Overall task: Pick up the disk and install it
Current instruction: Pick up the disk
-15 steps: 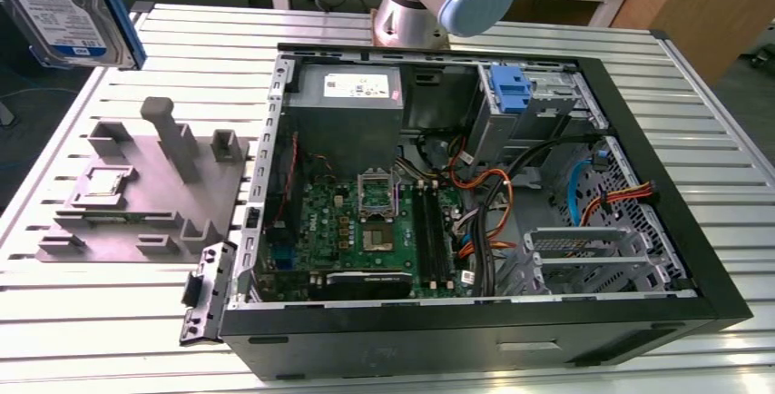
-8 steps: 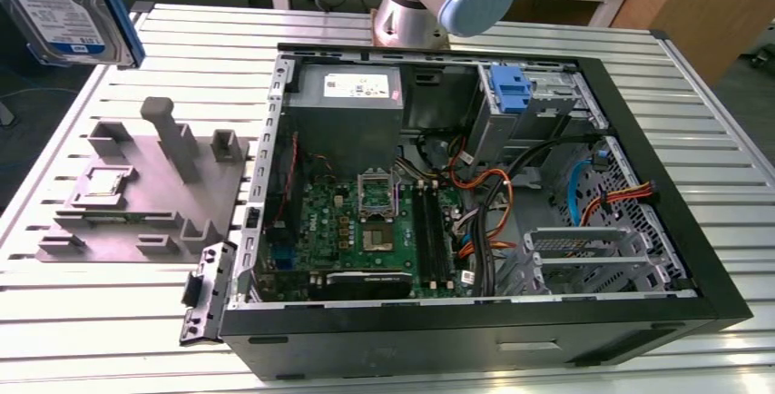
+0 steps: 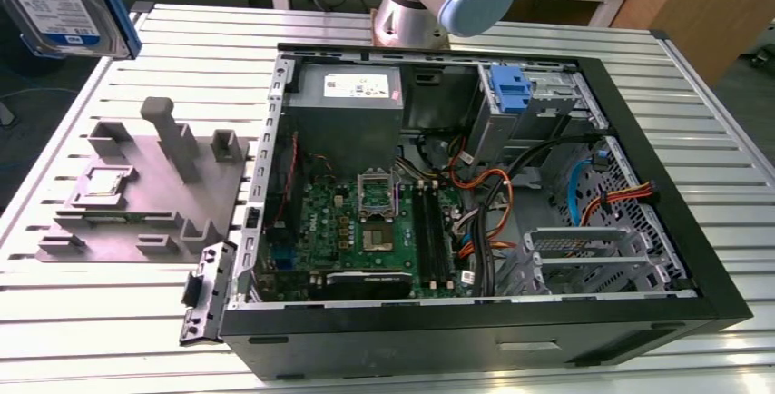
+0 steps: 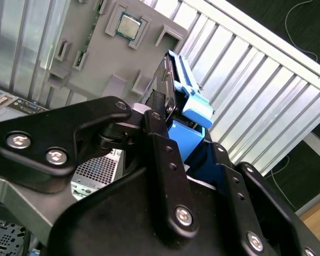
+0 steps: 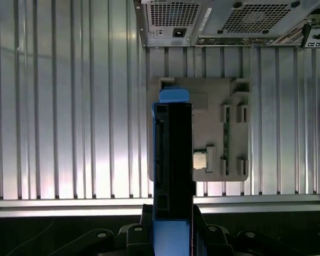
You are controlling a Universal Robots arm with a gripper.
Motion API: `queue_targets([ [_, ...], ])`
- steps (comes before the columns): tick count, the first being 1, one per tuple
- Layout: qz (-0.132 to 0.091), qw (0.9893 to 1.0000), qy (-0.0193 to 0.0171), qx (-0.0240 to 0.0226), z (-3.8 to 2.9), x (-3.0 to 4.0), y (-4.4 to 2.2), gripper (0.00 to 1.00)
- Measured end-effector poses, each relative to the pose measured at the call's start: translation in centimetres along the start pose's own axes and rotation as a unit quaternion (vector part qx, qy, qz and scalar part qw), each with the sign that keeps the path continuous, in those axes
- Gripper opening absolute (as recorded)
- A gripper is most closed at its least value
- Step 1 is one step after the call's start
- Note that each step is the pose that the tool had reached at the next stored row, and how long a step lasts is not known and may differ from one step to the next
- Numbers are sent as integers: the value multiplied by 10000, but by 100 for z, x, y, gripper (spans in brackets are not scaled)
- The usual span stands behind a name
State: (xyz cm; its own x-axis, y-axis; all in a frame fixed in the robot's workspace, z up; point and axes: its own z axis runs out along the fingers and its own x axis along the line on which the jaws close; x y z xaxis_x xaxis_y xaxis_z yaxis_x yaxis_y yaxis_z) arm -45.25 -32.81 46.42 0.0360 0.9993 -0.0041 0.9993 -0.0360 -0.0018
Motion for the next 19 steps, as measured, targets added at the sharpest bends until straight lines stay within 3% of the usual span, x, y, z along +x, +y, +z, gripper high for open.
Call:
queue_targets([
  [9,0,10000,25,0,-197,-3,-3,37],
  [19,0,10000,28,0,-203,-67,-3,37],
])
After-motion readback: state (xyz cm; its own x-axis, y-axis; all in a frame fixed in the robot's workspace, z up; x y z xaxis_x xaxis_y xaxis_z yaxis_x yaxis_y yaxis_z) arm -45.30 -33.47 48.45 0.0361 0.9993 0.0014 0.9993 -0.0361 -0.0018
